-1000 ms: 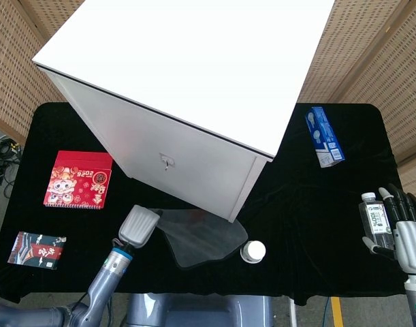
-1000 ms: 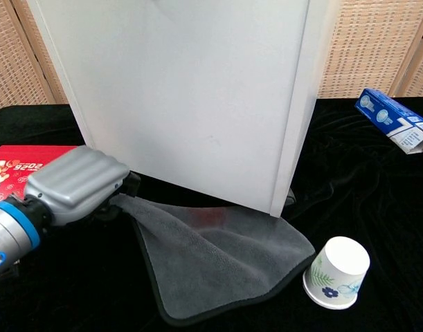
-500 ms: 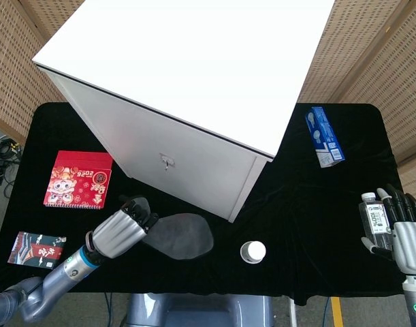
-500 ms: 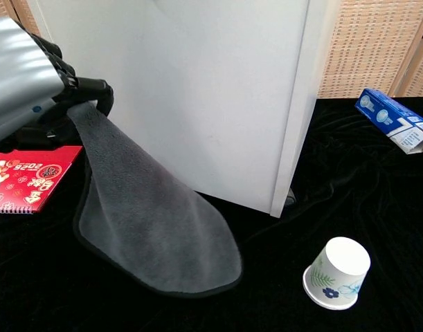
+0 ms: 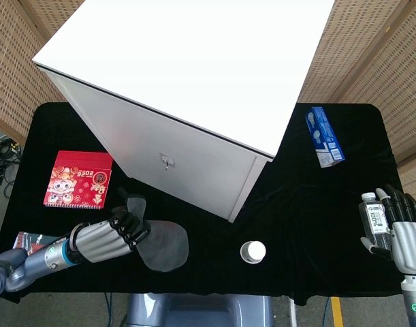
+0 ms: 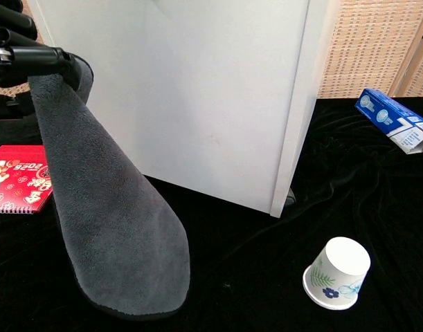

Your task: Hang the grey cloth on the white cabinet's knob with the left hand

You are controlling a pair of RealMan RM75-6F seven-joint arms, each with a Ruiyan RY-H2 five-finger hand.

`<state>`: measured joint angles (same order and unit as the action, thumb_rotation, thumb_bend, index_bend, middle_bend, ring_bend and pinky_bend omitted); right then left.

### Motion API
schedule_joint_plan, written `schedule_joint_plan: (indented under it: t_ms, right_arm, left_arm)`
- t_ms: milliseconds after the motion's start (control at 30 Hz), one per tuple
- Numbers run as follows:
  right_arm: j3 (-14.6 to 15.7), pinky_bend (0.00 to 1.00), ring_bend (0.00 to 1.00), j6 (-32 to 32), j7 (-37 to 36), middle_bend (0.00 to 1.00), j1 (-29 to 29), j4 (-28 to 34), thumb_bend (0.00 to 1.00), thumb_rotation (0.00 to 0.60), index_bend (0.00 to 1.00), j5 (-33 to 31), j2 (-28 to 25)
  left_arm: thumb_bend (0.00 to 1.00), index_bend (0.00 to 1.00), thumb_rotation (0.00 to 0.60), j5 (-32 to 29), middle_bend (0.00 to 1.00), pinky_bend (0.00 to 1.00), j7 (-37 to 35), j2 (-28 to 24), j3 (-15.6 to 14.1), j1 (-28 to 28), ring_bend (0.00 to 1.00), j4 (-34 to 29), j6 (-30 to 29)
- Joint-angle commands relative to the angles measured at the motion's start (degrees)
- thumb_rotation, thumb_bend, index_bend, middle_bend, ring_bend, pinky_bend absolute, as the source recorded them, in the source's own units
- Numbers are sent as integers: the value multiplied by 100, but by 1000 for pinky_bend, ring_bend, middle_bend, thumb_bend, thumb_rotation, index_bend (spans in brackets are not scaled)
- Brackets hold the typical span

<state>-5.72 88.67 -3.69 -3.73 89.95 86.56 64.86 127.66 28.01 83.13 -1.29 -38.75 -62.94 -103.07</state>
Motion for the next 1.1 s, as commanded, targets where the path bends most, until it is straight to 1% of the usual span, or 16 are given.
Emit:
schedule_joint_plan:
  t_ms: [33,233,467,767,1000,1100]
  right_arm:
    - [-2,51,0,-2,0,0,1,-3,170,600,35,-7,2]
    - [-9,51,0,-15,-27,0,-5,-19,170,600,36,-17,4]
    - [-11,51,0,8,-48,0,2,-14,170,600,35,-3,-2]
    - [-8,51,0,-38,-29,0,-18,-28,170,600,35,-13,14]
    - [-3,51,0,-45,-47,0,-22,-39,170,600,36,-7,16]
    - [-6,50,0,-26,-77,0,-13,-34,170,600,35,-3,4]
  left_arm:
    - [581,779,600,131,838,696,-71,43,122,-164,797,106,-77]
    - [573,778,600,240,838,695,3,-93,266,-384,797,-87,66]
    - [567,777,600,142,838,695,107,-232,452,-545,797,-433,377]
    - [552,776,600,-91,838,688,134,-239,715,-797,796,-733,823]
    - [549,776,600,-135,838,686,243,-181,799,-902,796,-972,1027]
    - [534,776,600,-137,838,684,339,-147,854,-975,796,-1088,1151]
